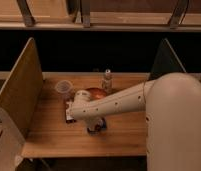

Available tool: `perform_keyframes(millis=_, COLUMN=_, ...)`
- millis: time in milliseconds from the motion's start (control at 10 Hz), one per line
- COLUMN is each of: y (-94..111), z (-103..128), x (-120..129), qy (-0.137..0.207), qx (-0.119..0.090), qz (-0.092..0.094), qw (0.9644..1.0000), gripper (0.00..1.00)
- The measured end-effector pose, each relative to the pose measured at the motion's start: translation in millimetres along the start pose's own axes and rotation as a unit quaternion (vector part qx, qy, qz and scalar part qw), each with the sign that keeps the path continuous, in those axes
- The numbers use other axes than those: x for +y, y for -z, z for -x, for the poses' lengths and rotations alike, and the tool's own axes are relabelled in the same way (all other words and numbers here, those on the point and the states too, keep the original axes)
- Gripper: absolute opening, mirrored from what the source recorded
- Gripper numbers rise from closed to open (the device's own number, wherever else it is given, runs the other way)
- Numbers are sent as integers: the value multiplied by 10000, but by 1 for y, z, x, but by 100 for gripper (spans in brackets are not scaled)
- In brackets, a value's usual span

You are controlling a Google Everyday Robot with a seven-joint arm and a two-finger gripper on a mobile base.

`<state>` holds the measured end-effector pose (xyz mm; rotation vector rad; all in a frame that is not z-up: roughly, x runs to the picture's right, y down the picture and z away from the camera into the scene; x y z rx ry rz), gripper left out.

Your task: Place the pepper on the white sponge

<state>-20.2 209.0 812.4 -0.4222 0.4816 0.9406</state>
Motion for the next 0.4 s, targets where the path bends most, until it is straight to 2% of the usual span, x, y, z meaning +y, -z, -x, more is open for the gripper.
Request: perform_keyframes(millis=400, y=0, z=-1, x=-4, qy=-18, qx=8, qz=-40, qw=10000, gripper=80)
